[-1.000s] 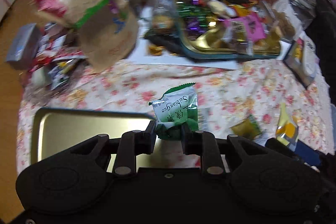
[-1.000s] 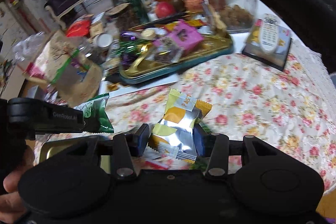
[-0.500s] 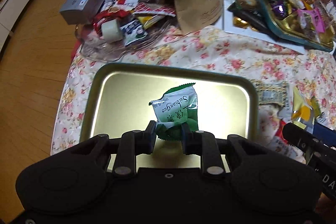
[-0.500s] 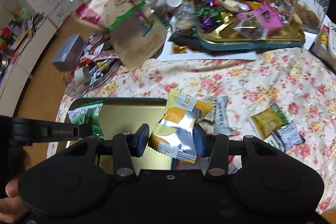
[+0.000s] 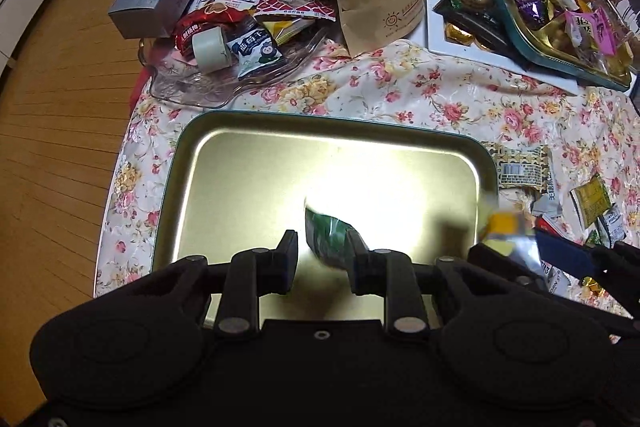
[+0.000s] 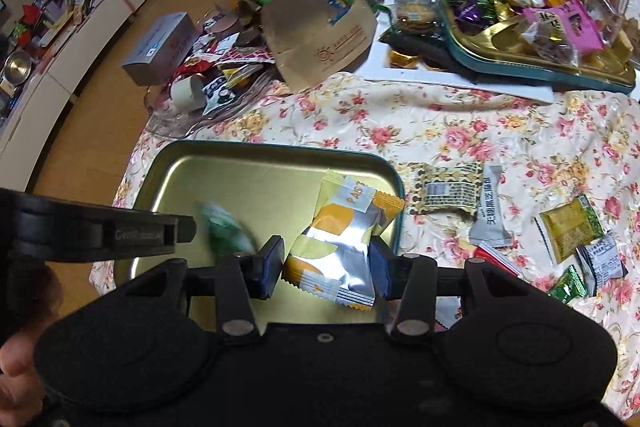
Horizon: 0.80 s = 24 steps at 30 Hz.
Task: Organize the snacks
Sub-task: 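Lower the silver-and-yellow packet into the gold tray and open the right gripper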
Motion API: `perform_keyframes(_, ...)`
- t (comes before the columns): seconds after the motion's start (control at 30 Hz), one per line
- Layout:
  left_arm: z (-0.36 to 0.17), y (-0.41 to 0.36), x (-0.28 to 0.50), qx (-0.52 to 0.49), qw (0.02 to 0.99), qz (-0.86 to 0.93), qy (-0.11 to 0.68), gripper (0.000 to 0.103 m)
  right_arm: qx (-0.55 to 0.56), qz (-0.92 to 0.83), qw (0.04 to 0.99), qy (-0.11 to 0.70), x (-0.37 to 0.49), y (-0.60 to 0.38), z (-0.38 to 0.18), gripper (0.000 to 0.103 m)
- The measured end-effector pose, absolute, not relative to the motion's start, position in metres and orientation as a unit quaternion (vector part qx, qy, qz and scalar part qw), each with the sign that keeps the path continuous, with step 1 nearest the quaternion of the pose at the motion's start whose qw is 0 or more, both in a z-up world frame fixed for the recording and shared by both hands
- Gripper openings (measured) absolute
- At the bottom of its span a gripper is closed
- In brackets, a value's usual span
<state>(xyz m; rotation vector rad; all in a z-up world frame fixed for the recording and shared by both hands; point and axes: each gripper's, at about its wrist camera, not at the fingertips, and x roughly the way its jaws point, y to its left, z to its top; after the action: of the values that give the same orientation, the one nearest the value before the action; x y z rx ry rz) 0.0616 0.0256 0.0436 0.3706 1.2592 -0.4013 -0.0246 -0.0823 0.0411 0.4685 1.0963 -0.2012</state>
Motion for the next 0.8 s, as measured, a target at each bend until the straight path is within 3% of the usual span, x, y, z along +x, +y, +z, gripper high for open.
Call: perform_keyframes(0.8, 0.044, 0.012, 0.055, 0.161, 0.757, -0.209, 0.598, 0.039, 0.218, -0.111, 0.812, 0.530, -0.029, -0.094, 0.038, 0.054)
